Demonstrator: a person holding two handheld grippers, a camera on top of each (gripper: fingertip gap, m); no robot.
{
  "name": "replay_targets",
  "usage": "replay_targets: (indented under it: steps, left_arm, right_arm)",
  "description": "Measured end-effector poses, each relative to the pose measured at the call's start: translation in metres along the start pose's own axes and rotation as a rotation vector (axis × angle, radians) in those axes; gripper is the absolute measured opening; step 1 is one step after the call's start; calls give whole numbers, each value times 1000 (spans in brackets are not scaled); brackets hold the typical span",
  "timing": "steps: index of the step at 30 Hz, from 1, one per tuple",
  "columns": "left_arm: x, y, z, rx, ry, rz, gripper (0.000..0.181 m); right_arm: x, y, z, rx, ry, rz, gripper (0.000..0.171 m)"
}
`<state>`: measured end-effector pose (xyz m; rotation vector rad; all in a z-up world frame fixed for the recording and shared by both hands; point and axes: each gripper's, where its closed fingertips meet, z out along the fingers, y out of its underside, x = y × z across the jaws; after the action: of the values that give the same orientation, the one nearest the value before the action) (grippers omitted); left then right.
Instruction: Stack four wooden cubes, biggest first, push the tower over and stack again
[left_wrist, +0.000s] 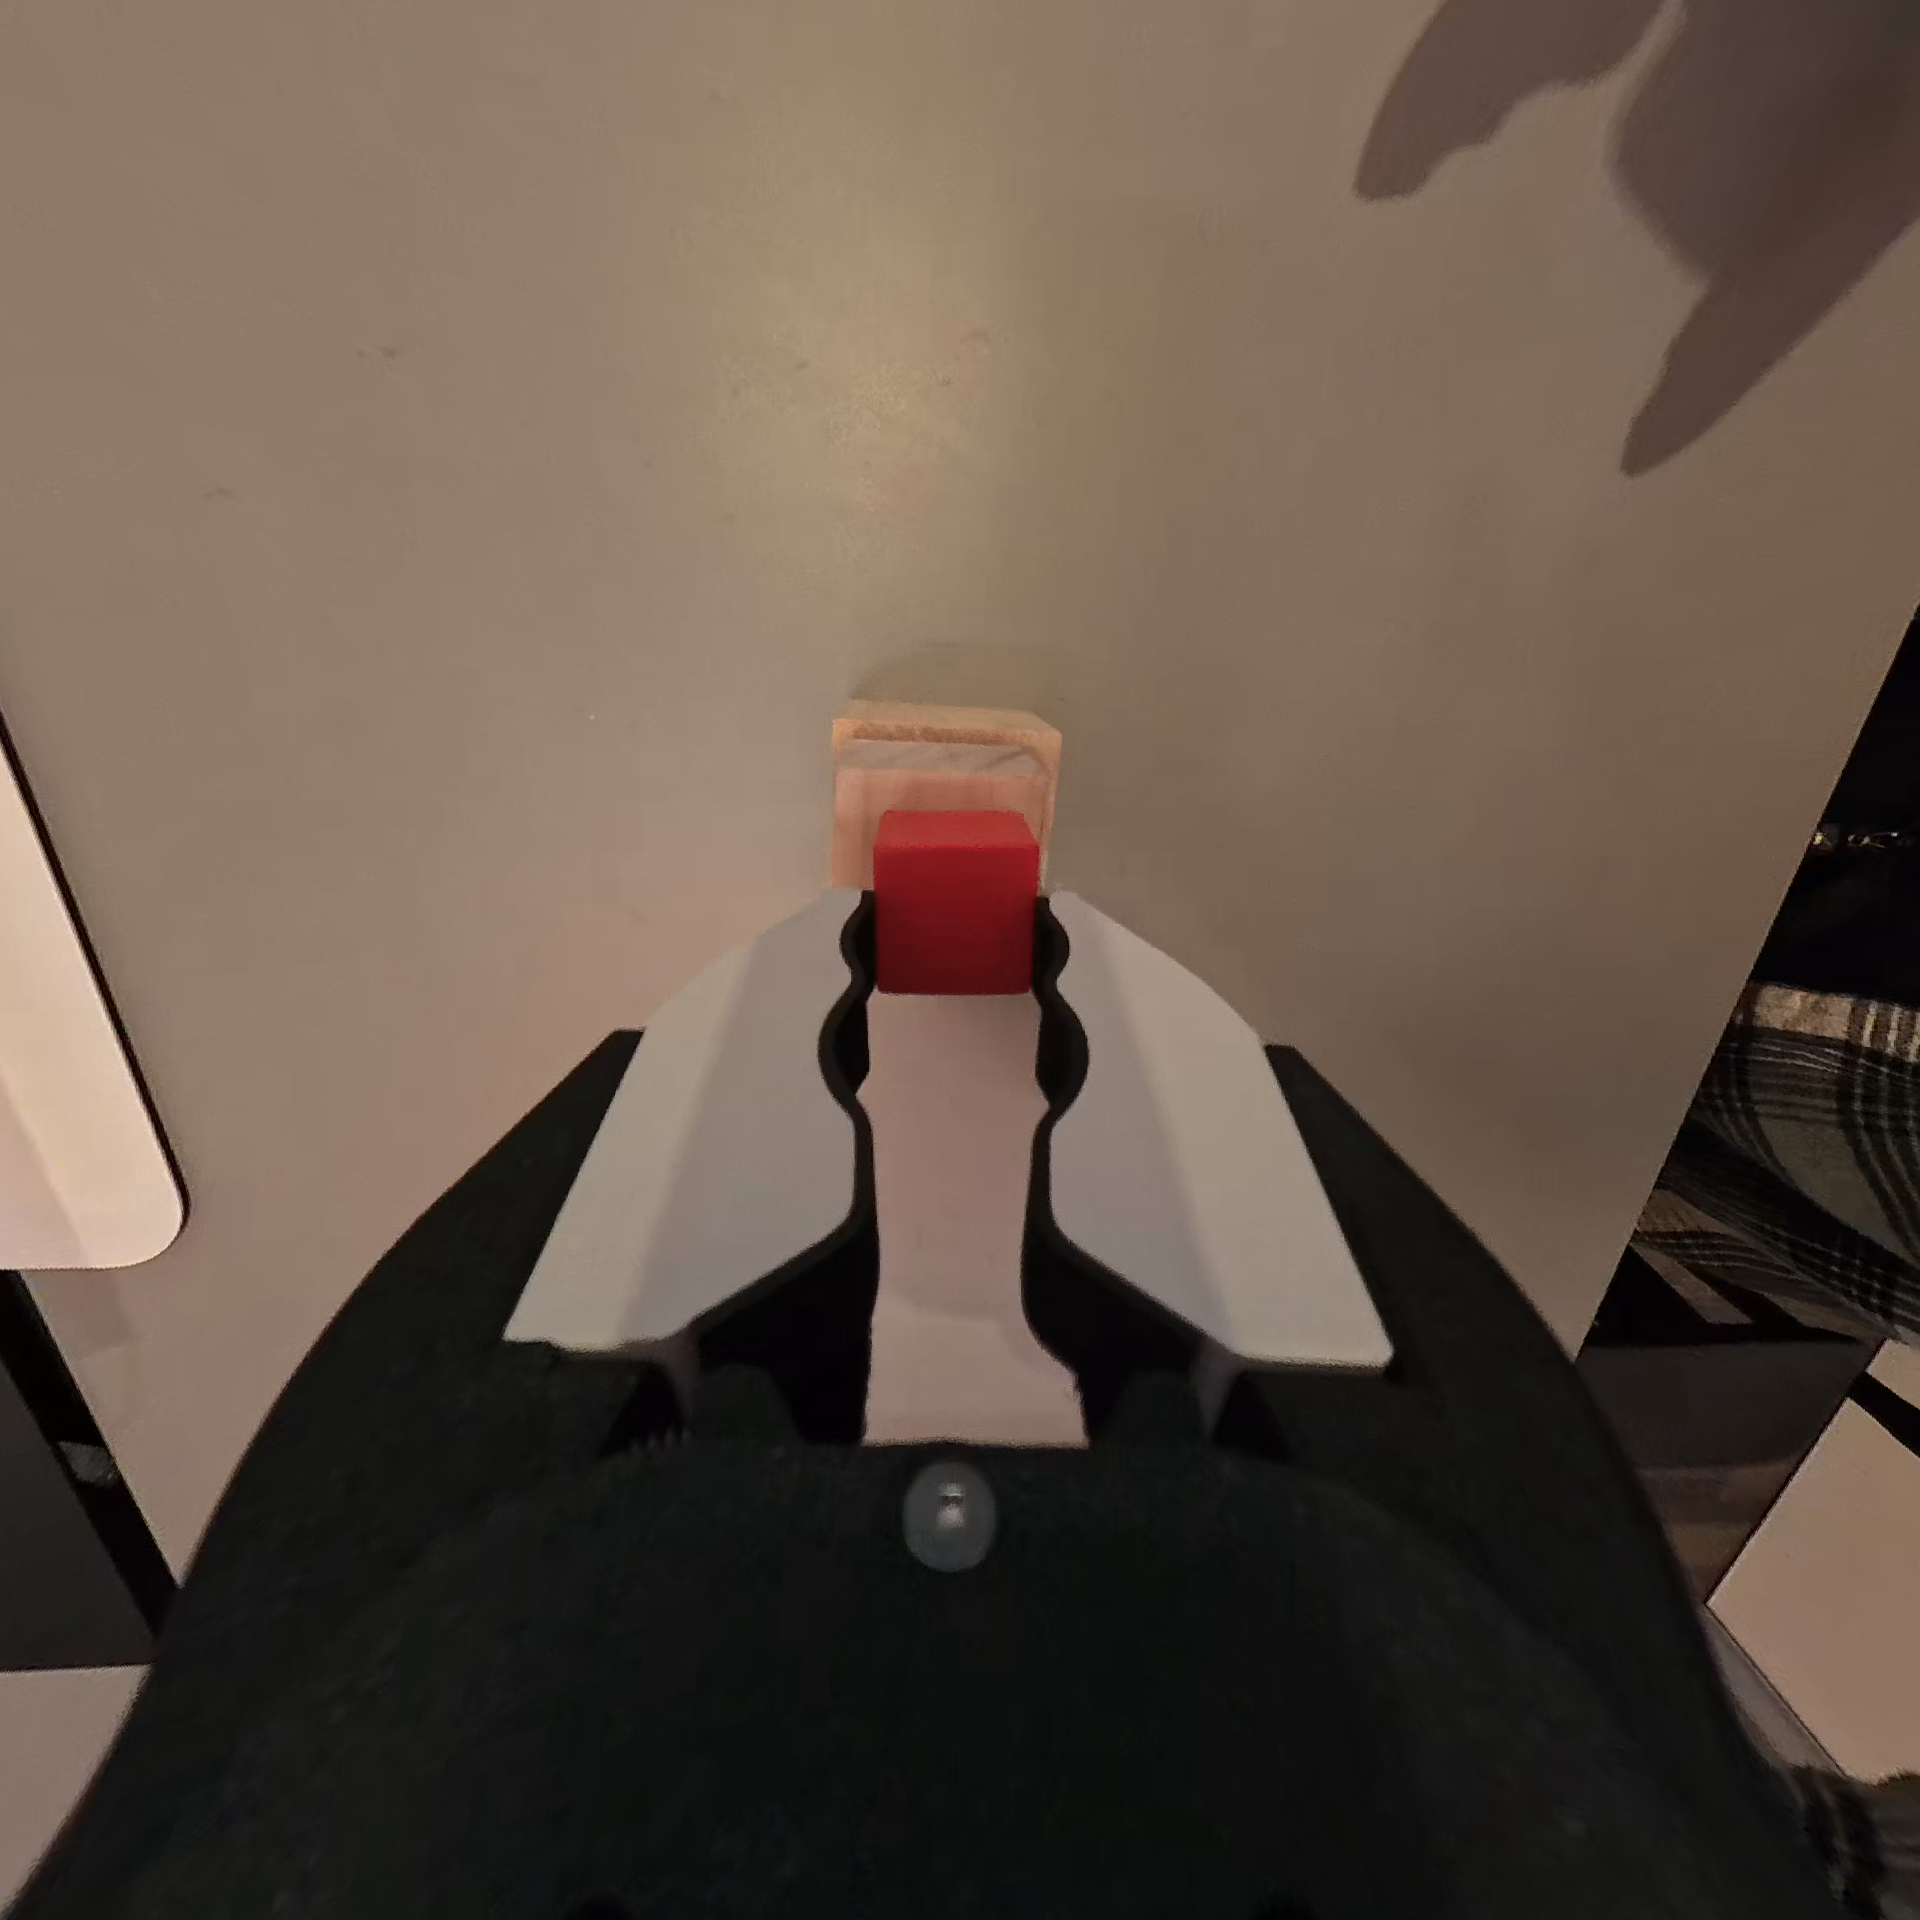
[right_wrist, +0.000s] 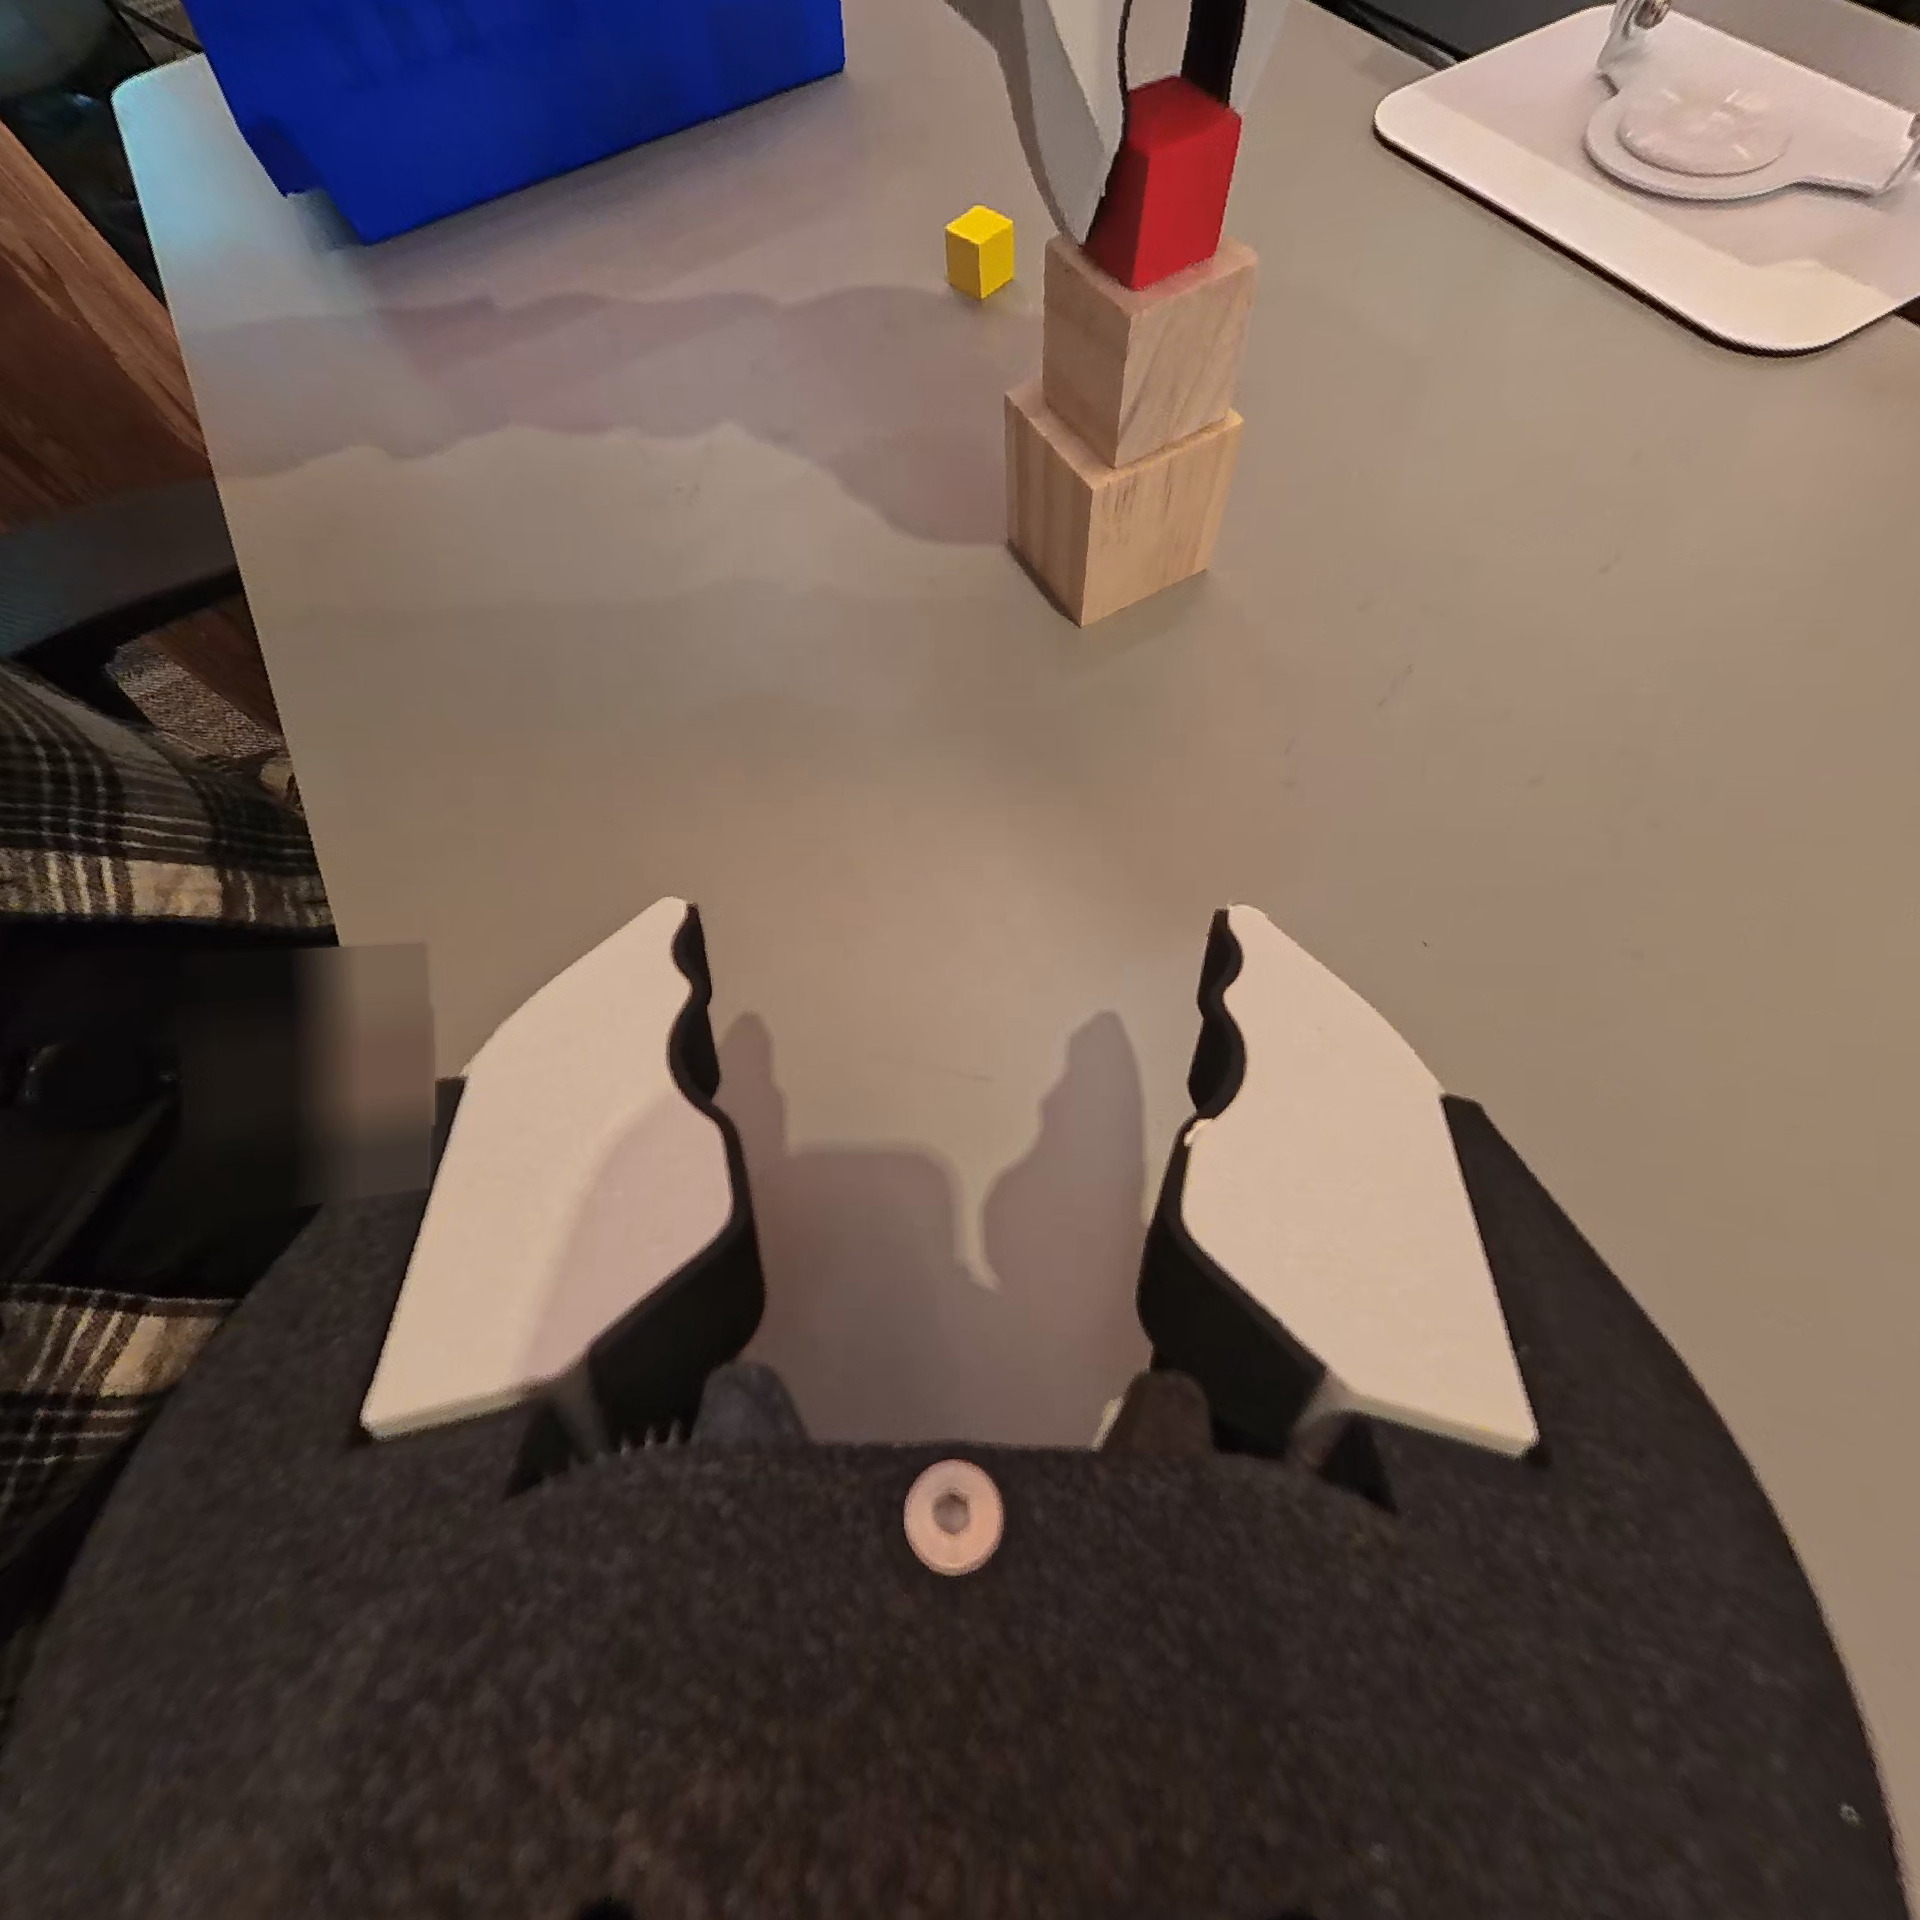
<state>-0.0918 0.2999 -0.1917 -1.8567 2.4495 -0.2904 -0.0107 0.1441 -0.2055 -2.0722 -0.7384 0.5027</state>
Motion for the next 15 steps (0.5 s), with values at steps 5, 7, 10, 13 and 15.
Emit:
replay_targets:
  steps: [5, 7, 10, 13, 15]
  left_arm:
    - [0, 0, 0, -1, 7, 7, 28]
    - [0, 0, 0, 3, 10, 8, 28]
    - [0, 1, 0, 8, 18, 14, 29]
    - [-1, 2, 0, 10, 8, 20, 40]
    - [-2, 2, 0, 17, 6, 17, 45]
  right_arm:
    - [-1, 0, 1, -5, -5, -2, 90]
    - [-1, 0, 1, -3, -6, -1, 90]
    - [-2, -1, 1, 4, -9, -3, 91]
    - [-2, -2, 0, 11, -9, -4, 92]
    - [-2, -2, 0, 12, -7, -2, 94]
